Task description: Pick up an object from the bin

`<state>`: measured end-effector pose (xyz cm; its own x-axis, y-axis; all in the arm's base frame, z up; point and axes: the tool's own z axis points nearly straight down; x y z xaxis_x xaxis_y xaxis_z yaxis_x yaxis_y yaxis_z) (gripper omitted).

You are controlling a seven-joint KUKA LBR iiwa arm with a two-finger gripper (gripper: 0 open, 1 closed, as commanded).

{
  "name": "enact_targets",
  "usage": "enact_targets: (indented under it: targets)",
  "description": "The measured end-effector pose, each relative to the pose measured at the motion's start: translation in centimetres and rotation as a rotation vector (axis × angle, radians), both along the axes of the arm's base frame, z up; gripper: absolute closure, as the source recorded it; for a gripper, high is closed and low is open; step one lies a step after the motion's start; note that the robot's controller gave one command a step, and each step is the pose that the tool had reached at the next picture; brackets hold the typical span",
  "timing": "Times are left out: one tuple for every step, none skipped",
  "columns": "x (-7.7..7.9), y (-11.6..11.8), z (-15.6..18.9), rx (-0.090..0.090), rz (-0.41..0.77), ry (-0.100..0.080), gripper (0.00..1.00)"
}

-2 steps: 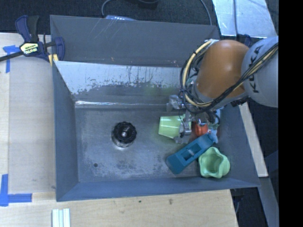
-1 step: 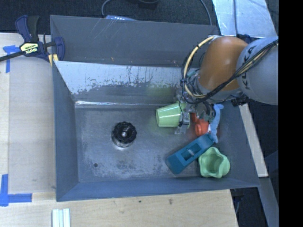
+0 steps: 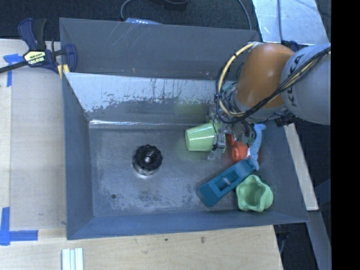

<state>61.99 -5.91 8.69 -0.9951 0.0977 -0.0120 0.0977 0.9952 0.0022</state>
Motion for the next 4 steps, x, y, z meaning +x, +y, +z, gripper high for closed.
enact_targets:
  targets:
    - [0.0,0.0,0.0,0.000,0.000,0.000,1.00]
    - [0.0,0.0,0.0,0.000,0.000,0.000,1.00]
    - [-0.8,-0.1,4.2,0.000,0.000,0.011,1.00]
    - [1.2,-2.0,-0.4,0.004,0.038,0.001,1.00]
